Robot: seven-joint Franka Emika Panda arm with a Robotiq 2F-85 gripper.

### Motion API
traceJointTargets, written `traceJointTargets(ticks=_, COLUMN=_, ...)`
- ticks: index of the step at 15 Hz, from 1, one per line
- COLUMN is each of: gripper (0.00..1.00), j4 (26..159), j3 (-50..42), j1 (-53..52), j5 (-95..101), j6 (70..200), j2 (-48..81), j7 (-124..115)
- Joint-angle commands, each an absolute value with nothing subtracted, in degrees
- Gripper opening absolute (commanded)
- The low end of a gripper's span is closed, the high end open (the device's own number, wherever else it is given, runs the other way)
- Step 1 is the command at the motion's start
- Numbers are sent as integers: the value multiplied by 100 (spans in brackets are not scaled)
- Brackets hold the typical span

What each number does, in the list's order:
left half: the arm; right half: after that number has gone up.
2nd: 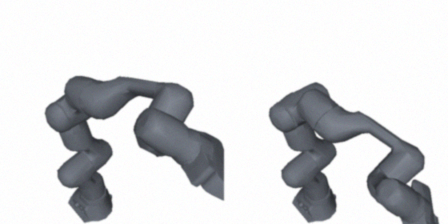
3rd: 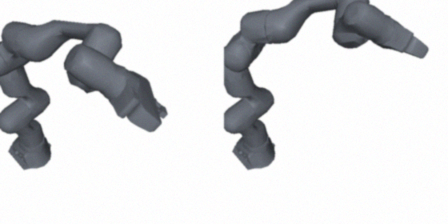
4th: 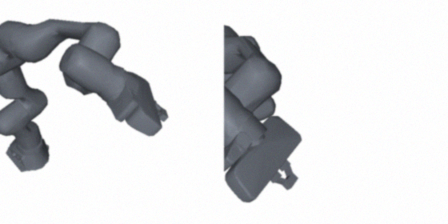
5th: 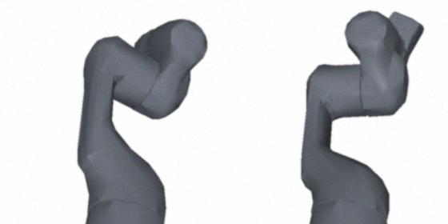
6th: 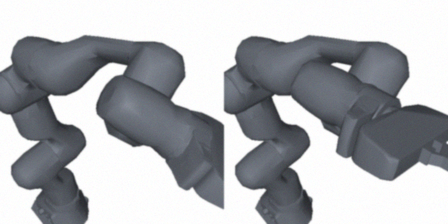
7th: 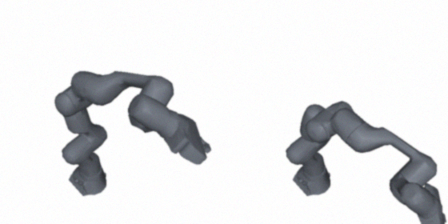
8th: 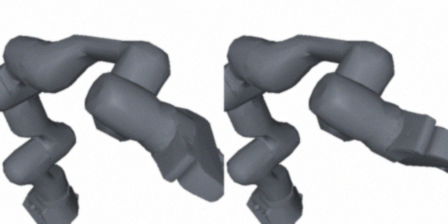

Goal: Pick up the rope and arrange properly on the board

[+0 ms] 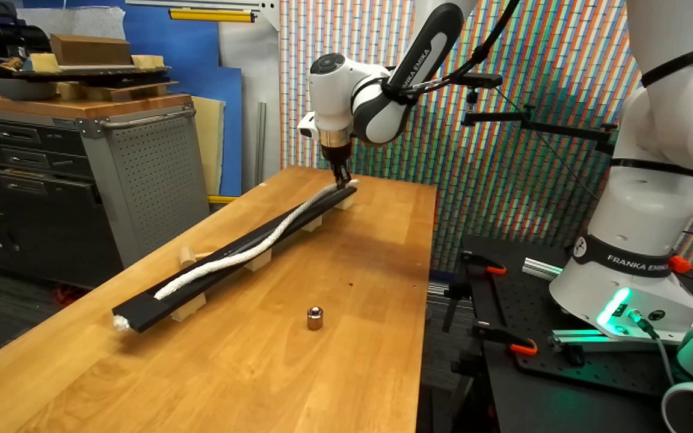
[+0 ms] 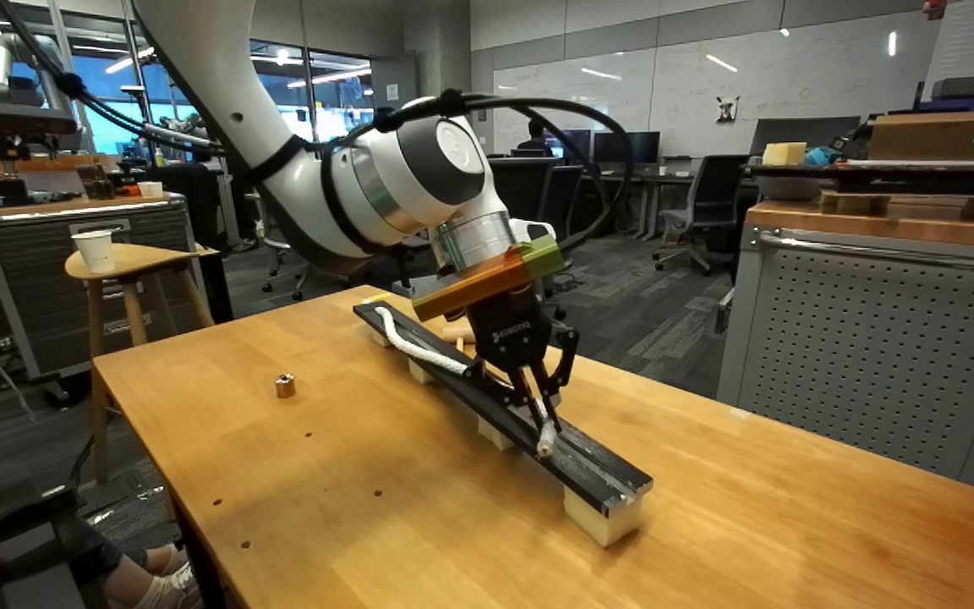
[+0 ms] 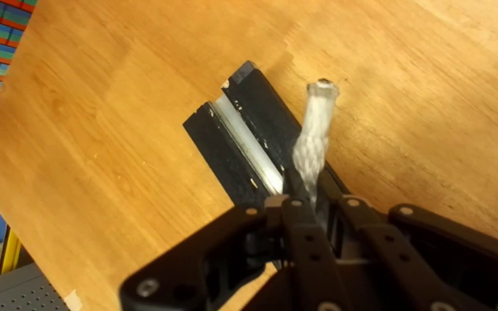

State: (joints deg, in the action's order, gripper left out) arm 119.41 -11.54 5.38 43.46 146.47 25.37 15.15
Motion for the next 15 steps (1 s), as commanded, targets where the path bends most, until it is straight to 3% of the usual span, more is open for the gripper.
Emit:
traceJointTargets(ticks=1, gripper=11, j4=11940, j3=-1066, j1=617, j5=4384, j6=14616, j2=2532, j7=1496)
traceJointTargets(ticks=8, gripper=11, j4=11952, j3=-1065, j1=617, j5=4384, j6=14617, j2=2533, j7=1496)
traceJointTargets(ticks=9, gripper=3, j4=11952, j3=-1065, j1=617, j5=4384, j6=14617, j2=2533, j7=1496)
traceJointTargets(ticks=15, gripper=3, j4=11797, j3=-981, j1=790, j5=4883, j6=14743, j2=2656, j7=2633)
